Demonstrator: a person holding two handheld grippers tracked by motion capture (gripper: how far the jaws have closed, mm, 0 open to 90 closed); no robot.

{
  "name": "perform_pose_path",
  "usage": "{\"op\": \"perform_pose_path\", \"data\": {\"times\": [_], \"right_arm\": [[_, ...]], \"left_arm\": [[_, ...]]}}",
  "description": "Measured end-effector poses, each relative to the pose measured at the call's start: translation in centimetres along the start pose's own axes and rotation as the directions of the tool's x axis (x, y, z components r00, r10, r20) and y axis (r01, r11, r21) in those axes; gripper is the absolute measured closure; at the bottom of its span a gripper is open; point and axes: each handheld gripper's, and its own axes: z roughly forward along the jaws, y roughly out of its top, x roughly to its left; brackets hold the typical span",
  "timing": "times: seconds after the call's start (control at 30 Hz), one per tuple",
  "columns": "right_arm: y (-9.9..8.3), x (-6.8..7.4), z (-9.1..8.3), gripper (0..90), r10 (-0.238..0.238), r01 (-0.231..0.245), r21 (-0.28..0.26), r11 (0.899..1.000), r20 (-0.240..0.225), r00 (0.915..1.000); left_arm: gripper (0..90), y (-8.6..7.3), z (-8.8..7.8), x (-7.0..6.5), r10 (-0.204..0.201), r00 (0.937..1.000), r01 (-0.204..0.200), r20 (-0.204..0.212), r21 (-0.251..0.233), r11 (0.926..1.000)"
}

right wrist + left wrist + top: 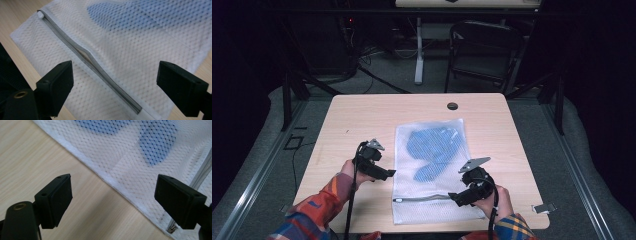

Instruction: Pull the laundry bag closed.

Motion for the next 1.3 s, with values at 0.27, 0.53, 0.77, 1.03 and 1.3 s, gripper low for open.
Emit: {"op": "perform_pose_path", "data": {"times": [0.27,0.53,0.77,1.03,1.3], "right_arm": [[1.5,1.7,1.4,15.2,-0.048,0.049,0.013,0.999,-0.032,0.9983],[2.9,3.1,3.0,19.7,-0.076,0.078,0.021,0.997,-0.062,0.9951],[3.8,4.4,4.5,25.9,-0.094,0.096,0.035,0.995,-0.076,0.9927],[4.8,6.5,6.8,39.2,-0.119,0.126,0.056,0.99,-0.12,0.9857],[5.7,8.9,9.5,58.7,-0.162,0.175,0.072,0.982,-0.165,0.973]], "left_arm": [[23.0,0.4,0.9,-0.7,0.025,0.9988,-0.026,0.043,0.021,0.9995],[36.5,0.7,1.9,-2.1,0.086,0.9919,-0.092,0.094,0.057,0.9941],[54.6,1.0,2.8,-2.8,0.095,0.9859,-0.106,0.138,0.074,0.9917],[62.9,0.6,3.5,-2.8,0.112,0.9783,-0.136,0.174,0.128,0.9825],[76.5,0.2,3.7,-2.6,0.087,0.9723,-0.122,0.217,0.152,0.9808]]}}
